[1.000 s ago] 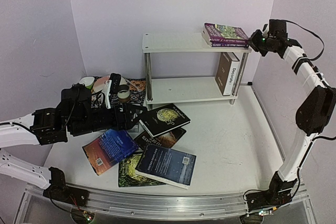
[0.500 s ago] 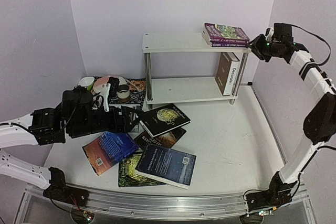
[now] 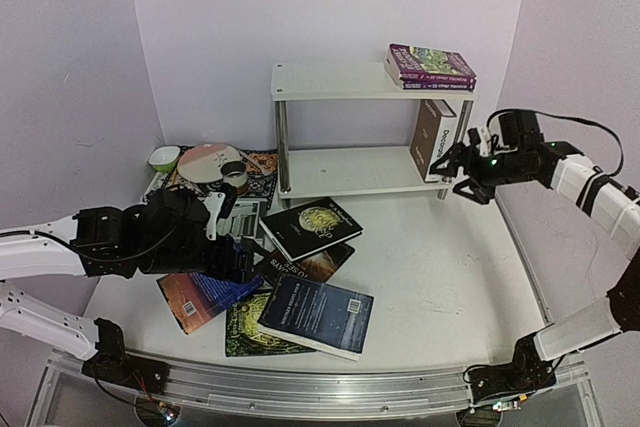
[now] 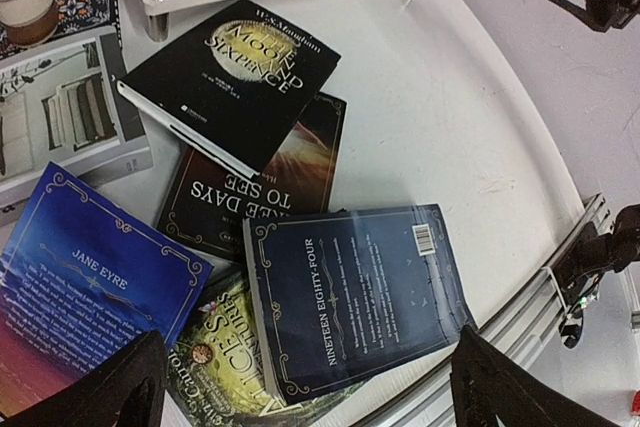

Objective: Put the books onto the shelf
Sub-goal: Pick up the book from the book pile.

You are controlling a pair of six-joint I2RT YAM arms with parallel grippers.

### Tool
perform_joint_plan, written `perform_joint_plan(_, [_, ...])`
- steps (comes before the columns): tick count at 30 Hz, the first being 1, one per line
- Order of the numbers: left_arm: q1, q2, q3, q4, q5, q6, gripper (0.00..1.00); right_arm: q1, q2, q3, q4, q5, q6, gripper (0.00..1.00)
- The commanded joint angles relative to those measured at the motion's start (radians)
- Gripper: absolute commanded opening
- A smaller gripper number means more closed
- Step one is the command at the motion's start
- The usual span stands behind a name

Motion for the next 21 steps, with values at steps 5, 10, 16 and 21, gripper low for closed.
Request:
perform_joint_plan(5, [0.001, 0.117, -0.046, 0.016, 0.151, -0.078, 0.99, 0.270, -0.004, -0.217, 0.002, -0.074, -0.152, 0.88])
perform_joint_plan(10, [0.001, 0.173, -0.093, 0.082, 0.241, -0.104, 0.99, 0.392, 0.098, -0.244, 0.091, -0.114, -0.187, 0.89])
perform_joint_plan(16, [0.001, 0.195, -0.141, 0.115, 0.297, -0.135, 0.97, 0.506, 0.287, -0.155, 0.085, -0.135, -0.241, 0.88])
perform_joint_plan(21, [0.001, 0.193, -0.175, 0.125, 0.332, -0.141, 0.91, 0.575, 0.436, -0.077, 0.082, -0.139, -0.263, 0.84])
